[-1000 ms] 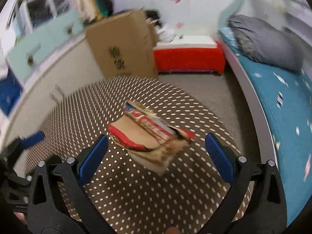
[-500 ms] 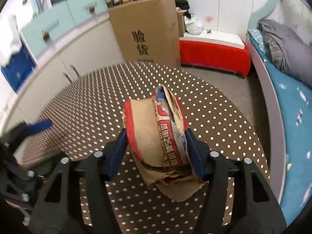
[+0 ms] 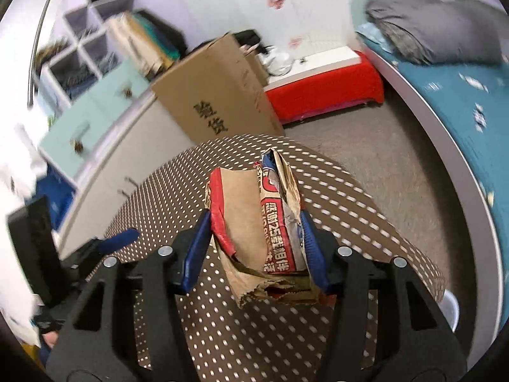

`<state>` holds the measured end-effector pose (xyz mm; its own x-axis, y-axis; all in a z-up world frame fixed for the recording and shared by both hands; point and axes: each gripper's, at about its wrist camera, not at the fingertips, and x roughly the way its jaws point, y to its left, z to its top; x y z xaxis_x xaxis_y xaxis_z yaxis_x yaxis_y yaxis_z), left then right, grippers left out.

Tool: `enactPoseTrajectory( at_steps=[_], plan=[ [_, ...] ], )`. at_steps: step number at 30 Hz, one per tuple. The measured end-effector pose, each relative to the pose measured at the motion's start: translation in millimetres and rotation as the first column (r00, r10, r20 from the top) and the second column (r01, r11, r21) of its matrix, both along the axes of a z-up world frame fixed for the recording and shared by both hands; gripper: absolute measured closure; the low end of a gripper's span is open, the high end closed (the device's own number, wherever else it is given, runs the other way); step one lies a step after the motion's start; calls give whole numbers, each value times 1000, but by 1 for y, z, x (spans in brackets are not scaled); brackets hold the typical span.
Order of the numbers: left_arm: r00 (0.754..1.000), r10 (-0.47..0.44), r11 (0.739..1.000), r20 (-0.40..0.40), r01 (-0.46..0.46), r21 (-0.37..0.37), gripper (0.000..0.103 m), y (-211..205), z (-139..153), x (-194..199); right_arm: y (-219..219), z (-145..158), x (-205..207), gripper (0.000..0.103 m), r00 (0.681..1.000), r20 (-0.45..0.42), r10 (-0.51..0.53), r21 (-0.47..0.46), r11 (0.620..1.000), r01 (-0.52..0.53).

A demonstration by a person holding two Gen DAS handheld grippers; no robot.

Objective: Collect trash
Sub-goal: 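Grasp the red-brown paper bag with right tool while left tool grasps beige cloth, then carry bag and cloth over the bin and open both tools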

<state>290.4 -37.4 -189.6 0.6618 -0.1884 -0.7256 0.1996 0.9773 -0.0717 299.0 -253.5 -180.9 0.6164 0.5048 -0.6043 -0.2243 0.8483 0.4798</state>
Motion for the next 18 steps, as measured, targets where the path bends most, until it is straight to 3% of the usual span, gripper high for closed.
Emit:
enactPoseTrajectory(
  at_steps=[10, 12, 18],
  plan=[
    [987, -159, 980, -38, 163, 118, 11, -60, -28, 38, -43, 11, -39, 49, 989, 34, -142, 18, 990, 141],
    [979, -188, 976, -80, 196, 95, 44, -64, -36, 43, -46, 16, -48, 49, 986, 50, -161, 13, 987, 160],
    [977, -198, 980, -79, 200, 19, 45, -62, -28, 23, -70, 30, -79, 49, 968, 89, -236, 50, 971, 232]
  ],
)
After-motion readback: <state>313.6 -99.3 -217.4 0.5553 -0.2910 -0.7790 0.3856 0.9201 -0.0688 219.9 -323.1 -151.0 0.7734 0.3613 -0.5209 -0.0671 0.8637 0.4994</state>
